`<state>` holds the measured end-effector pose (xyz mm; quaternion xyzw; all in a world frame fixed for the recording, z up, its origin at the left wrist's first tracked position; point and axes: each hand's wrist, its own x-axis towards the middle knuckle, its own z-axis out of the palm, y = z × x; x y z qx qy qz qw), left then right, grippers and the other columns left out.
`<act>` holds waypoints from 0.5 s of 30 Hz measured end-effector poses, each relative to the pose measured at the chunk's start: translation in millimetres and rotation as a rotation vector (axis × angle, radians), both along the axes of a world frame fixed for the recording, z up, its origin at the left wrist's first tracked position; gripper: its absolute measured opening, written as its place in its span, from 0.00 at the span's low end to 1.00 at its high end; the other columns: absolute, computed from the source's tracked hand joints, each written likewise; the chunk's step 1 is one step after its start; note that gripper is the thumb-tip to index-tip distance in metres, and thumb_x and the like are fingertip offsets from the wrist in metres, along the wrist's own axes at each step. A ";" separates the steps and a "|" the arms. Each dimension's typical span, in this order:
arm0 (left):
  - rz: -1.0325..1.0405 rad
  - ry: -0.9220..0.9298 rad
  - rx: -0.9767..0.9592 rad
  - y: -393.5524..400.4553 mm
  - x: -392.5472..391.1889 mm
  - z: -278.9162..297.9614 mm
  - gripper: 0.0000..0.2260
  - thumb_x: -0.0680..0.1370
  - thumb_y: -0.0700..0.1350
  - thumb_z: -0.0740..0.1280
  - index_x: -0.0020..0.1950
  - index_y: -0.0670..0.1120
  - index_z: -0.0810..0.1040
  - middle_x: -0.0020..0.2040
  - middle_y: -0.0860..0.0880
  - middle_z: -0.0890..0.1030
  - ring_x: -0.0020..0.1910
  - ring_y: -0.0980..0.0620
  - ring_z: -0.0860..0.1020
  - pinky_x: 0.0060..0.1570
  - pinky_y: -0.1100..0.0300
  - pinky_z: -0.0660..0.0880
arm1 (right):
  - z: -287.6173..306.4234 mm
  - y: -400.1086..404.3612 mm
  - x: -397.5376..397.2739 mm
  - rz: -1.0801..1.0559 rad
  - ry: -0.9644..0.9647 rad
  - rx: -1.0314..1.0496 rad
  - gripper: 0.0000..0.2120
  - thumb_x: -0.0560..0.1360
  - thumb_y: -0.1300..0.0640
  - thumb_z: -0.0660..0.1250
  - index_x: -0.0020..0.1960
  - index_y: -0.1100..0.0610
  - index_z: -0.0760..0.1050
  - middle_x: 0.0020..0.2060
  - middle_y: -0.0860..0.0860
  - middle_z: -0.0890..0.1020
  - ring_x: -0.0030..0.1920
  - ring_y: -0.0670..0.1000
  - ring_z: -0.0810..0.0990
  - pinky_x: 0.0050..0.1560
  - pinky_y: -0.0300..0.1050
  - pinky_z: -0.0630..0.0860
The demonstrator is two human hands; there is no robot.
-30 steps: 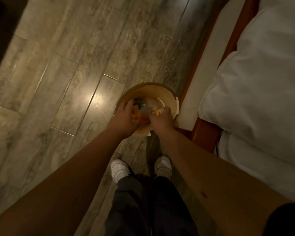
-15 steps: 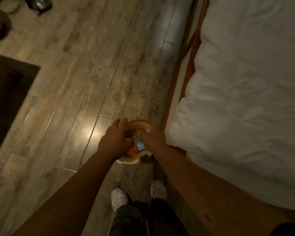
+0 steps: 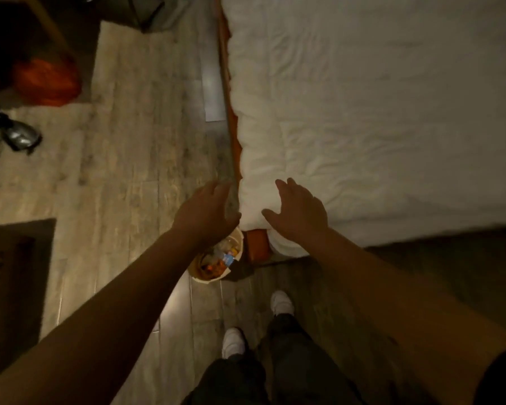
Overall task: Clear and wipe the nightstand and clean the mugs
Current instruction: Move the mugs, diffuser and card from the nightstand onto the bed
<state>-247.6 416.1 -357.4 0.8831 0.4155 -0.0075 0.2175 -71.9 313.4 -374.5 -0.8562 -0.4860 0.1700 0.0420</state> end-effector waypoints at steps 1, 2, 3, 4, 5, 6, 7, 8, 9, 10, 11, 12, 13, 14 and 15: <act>-0.051 -0.001 0.013 -8.0 8.7 16.4 0.35 0.74 0.60 0.67 0.76 0.50 0.59 0.75 0.44 0.64 0.71 0.42 0.66 0.63 0.46 0.69 | 15.6 -16.9 4.9 -0.023 -0.009 0.004 0.38 0.73 0.34 0.59 0.77 0.50 0.53 0.76 0.55 0.58 0.73 0.58 0.60 0.69 0.61 0.62; -0.109 -0.010 0.026 -16.9 17.3 31.4 0.35 0.74 0.60 0.67 0.76 0.50 0.59 0.74 0.44 0.64 0.70 0.42 0.67 0.62 0.46 0.70 | 30.5 -35.4 8.7 -0.048 -0.015 0.008 0.39 0.73 0.33 0.59 0.77 0.50 0.53 0.76 0.55 0.58 0.73 0.58 0.60 0.69 0.61 0.62; -0.170 -0.020 0.035 -26.0 27.1 45.4 0.35 0.74 0.60 0.67 0.76 0.49 0.60 0.74 0.44 0.65 0.69 0.42 0.68 0.61 0.46 0.71 | 43.8 -54.2 12.3 -0.075 -0.018 0.014 0.39 0.73 0.33 0.59 0.77 0.50 0.53 0.76 0.55 0.58 0.73 0.58 0.60 0.69 0.61 0.61; -0.227 -0.032 0.046 -35.8 38.1 59.1 0.35 0.74 0.60 0.67 0.75 0.48 0.60 0.73 0.43 0.66 0.68 0.42 0.69 0.61 0.46 0.72 | 56.0 -73.2 17.3 -0.098 -0.022 0.010 0.39 0.73 0.33 0.59 0.76 0.50 0.53 0.76 0.54 0.58 0.73 0.58 0.60 0.70 0.61 0.61; -0.287 -0.035 0.059 -47.0 49.2 72.3 0.34 0.74 0.60 0.67 0.75 0.48 0.60 0.73 0.43 0.65 0.68 0.41 0.69 0.62 0.45 0.72 | 66.9 -92.7 22.7 -0.128 -0.034 0.007 0.39 0.73 0.32 0.59 0.76 0.50 0.53 0.76 0.54 0.58 0.73 0.58 0.60 0.70 0.62 0.59; -0.359 -0.042 0.080 -58.7 62.4 85.0 0.34 0.75 0.60 0.67 0.75 0.48 0.60 0.74 0.43 0.65 0.69 0.41 0.68 0.63 0.45 0.71 | 77.5 -113.1 27.9 -0.170 -0.059 -0.003 0.38 0.73 0.32 0.58 0.76 0.49 0.53 0.76 0.54 0.58 0.74 0.58 0.59 0.70 0.63 0.57; -0.428 -0.046 0.104 -70.6 75.9 96.9 0.34 0.75 0.61 0.66 0.75 0.48 0.59 0.74 0.43 0.64 0.69 0.41 0.68 0.63 0.44 0.71 | 87.5 -132.0 33.9 -0.209 -0.094 -0.012 0.38 0.73 0.31 0.57 0.76 0.49 0.53 0.77 0.53 0.57 0.74 0.58 0.58 0.70 0.65 0.55; -0.484 -0.047 0.129 -83.8 89.3 108.8 0.34 0.75 0.62 0.65 0.76 0.48 0.58 0.75 0.43 0.64 0.70 0.41 0.67 0.64 0.43 0.71 | 97.0 -151.1 40.3 -0.246 -0.127 -0.025 0.38 0.72 0.30 0.56 0.76 0.48 0.52 0.77 0.52 0.57 0.74 0.58 0.57 0.70 0.66 0.52; -0.530 -0.058 0.153 -97.4 103.7 120.0 0.35 0.75 0.63 0.63 0.76 0.49 0.57 0.75 0.43 0.63 0.71 0.41 0.66 0.64 0.42 0.70 | 104.3 -169.7 48.6 -0.283 -0.156 -0.018 0.39 0.72 0.29 0.55 0.76 0.47 0.52 0.77 0.52 0.56 0.75 0.57 0.57 0.70 0.67 0.51; -0.574 -0.072 0.172 -110.1 118.6 129.0 0.35 0.75 0.64 0.62 0.77 0.51 0.55 0.76 0.44 0.62 0.71 0.41 0.65 0.64 0.42 0.70 | 110.9 -187.4 57.1 -0.326 -0.175 -0.004 0.39 0.72 0.29 0.54 0.76 0.47 0.51 0.77 0.52 0.56 0.75 0.57 0.56 0.70 0.68 0.50; -0.619 -0.086 0.198 -123.7 134.3 138.4 0.35 0.75 0.65 0.61 0.77 0.52 0.54 0.76 0.44 0.61 0.72 0.42 0.64 0.64 0.43 0.70 | 117.8 -205.0 66.5 -0.373 -0.184 0.010 0.39 0.71 0.28 0.53 0.76 0.46 0.51 0.77 0.52 0.56 0.75 0.57 0.56 0.71 0.68 0.51; -0.669 -0.090 0.221 -138.0 149.0 146.0 0.35 0.75 0.65 0.60 0.77 0.52 0.54 0.77 0.45 0.60 0.72 0.42 0.64 0.64 0.43 0.70 | 124.0 -223.2 74.9 -0.419 -0.183 0.017 0.40 0.71 0.28 0.53 0.76 0.46 0.50 0.77 0.52 0.55 0.75 0.58 0.56 0.70 0.68 0.52; -0.733 -0.094 0.249 -161.3 171.5 155.3 0.35 0.75 0.65 0.60 0.77 0.53 0.53 0.77 0.45 0.60 0.73 0.42 0.63 0.64 0.43 0.70 | 133.5 -251.7 86.7 -0.479 -0.183 0.026 0.40 0.71 0.27 0.53 0.76 0.46 0.50 0.77 0.52 0.55 0.75 0.58 0.56 0.70 0.68 0.53; -0.758 -0.089 0.264 -166.6 180.5 159.9 0.36 0.75 0.66 0.60 0.77 0.53 0.53 0.77 0.45 0.60 0.73 0.42 0.63 0.64 0.42 0.70 | 137.4 -259.1 90.9 -0.502 -0.182 0.022 0.41 0.71 0.27 0.53 0.76 0.46 0.50 0.77 0.52 0.55 0.74 0.58 0.57 0.70 0.68 0.54; -0.787 -0.093 0.275 -180.6 196.6 165.9 0.36 0.75 0.66 0.60 0.77 0.53 0.52 0.77 0.45 0.59 0.73 0.42 0.63 0.64 0.42 0.70 | 142.0 -276.1 99.2 -0.535 -0.195 0.030 0.41 0.70 0.26 0.53 0.76 0.46 0.50 0.77 0.52 0.56 0.74 0.58 0.57 0.69 0.68 0.55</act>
